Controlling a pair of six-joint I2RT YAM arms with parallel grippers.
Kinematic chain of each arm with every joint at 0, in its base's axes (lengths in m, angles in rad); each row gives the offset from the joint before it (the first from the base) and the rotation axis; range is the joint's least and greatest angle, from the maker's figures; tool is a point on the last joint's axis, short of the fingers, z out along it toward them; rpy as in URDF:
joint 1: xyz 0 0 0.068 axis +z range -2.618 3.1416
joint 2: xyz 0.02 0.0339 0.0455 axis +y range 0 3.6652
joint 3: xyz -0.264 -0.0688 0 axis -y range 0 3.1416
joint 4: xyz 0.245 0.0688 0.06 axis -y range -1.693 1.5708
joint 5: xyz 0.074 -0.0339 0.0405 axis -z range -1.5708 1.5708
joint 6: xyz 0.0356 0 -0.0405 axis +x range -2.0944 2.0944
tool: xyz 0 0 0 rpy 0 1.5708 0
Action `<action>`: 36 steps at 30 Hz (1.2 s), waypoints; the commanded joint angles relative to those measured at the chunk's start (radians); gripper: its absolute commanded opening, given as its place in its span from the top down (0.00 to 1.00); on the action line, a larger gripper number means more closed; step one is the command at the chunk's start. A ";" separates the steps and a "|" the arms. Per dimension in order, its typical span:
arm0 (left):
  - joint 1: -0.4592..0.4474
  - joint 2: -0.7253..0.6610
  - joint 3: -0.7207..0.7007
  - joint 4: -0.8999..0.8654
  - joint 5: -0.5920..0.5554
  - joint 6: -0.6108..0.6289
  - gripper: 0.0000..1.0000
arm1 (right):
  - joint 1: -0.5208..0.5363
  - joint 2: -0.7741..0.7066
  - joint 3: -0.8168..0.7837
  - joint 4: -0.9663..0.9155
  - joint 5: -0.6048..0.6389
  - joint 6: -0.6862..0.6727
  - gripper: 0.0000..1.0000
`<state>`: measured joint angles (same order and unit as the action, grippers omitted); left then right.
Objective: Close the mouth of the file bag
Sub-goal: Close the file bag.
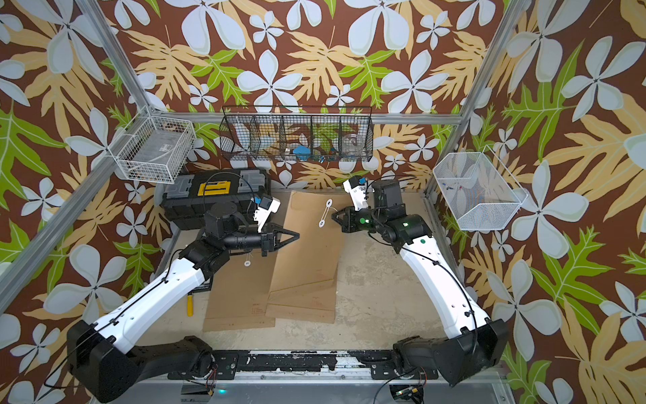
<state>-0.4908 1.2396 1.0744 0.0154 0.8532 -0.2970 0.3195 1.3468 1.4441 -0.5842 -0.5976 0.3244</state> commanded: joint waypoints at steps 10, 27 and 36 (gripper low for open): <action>0.020 -0.003 0.027 -0.088 0.037 0.141 1.00 | 0.000 0.021 0.099 -0.119 0.153 -0.079 1.00; -0.040 0.006 0.069 -0.338 -0.085 0.423 1.00 | 0.016 0.055 0.148 -0.165 0.160 -0.090 1.00; -0.054 0.039 0.081 -0.350 -0.170 0.419 1.00 | 0.047 0.056 0.155 -0.184 0.169 -0.091 1.00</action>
<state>-0.5415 1.2728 1.1507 -0.2947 0.7136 0.1074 0.3595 1.4010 1.5894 -0.7719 -0.4377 0.2356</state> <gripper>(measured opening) 0.061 0.049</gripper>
